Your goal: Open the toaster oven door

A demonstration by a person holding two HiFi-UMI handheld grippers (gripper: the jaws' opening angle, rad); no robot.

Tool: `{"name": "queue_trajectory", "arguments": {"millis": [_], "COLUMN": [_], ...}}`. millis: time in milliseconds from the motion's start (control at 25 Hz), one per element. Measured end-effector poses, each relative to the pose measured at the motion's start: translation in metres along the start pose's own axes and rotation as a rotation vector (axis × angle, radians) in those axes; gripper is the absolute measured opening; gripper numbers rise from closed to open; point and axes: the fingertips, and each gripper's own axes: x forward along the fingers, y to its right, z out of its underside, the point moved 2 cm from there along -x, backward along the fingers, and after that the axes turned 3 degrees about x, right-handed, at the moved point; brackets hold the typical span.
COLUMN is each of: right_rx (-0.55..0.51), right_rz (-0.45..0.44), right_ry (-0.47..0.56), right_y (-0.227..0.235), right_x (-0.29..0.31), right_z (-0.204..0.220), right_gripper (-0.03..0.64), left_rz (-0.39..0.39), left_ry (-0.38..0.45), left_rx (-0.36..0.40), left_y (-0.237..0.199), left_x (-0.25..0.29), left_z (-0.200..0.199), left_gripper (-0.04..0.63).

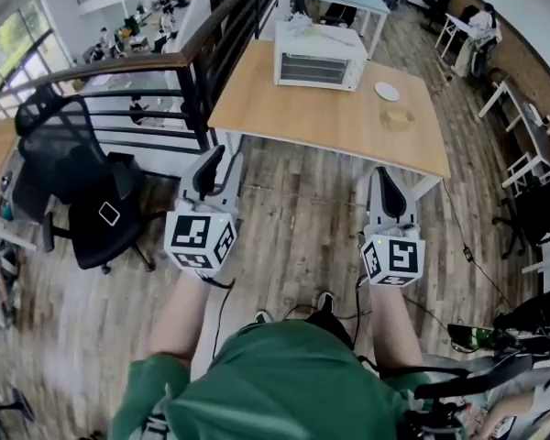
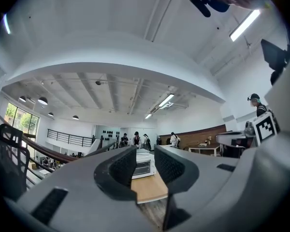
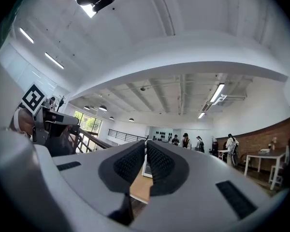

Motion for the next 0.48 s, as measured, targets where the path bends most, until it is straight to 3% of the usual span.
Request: {"name": "queue_trajectory", "arguments": {"millis": [200,480], "right_rx": [-0.072,0.019], "right_rz": [0.010,0.007], "right_ry": [-0.019,-0.035], "right_y": [-0.003,0.026], "right_x": [0.007,0.049], "right_z": [0.001,0.025], "right_gripper": [0.033,0.034], "left_rz": [-0.008,-0.100], "left_ry": [0.001,-0.019], "left_rx": [-0.022,-0.043], "left_y": [-0.009,-0.039], "left_x": [0.011,0.043], "left_z": [0.012,0.029], "left_gripper": [0.130,0.130]}}
